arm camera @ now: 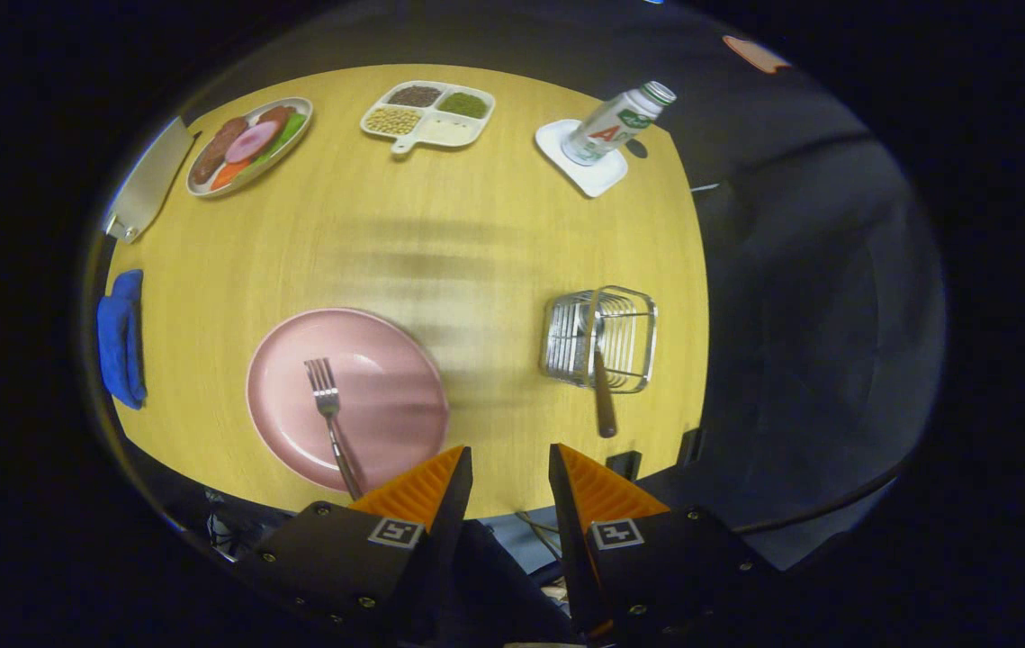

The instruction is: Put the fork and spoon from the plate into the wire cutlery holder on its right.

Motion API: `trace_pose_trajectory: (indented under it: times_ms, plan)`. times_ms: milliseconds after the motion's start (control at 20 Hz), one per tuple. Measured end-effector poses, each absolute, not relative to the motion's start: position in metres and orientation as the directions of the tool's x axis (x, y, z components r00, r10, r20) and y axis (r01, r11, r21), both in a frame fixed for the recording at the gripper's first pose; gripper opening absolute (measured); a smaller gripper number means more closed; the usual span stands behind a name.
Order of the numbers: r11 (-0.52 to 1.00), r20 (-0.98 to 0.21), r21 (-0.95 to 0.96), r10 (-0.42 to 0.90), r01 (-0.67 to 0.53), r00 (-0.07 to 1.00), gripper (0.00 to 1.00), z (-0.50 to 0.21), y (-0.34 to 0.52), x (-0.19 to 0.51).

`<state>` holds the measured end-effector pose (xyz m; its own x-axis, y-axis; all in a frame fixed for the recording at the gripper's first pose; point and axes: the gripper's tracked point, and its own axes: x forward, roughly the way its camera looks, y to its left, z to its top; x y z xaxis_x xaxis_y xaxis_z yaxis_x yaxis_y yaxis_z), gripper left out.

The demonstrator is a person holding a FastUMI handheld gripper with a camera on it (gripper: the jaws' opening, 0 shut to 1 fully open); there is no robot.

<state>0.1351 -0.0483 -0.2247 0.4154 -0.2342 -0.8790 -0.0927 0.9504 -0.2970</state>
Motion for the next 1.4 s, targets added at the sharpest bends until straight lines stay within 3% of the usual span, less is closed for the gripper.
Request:
trace_pose_trajectory:
  times_ms: [400, 650, 900, 1000, 1100, 1400]
  plan:
    - [0.940, -0.936, -0.212, -0.118, -0.266, 0.332, 0.53, -0.312, 0.035, 0.107]
    - [0.940, -0.953, -0.165, -0.074, -0.300, 0.293, 0.53, -0.347, 0.051, 0.103]
    - [0.943, -0.946, -0.131, -0.026, -0.307, 0.324, 0.53, -0.365, 0.060, 0.114]
    - [0.930, -0.943, -0.175, -0.063, -0.324, 0.327, 0.36, -0.367, 0.053, 0.115]
    - [0.924, -0.944, -0.188, -0.077, -0.332, 0.320, 0.10, -0.370, 0.049, 0.117]
    - [0.947, -0.944, -0.189, -0.103, -0.258, 0.314, 0.05, -0.358, 0.047, 0.114]
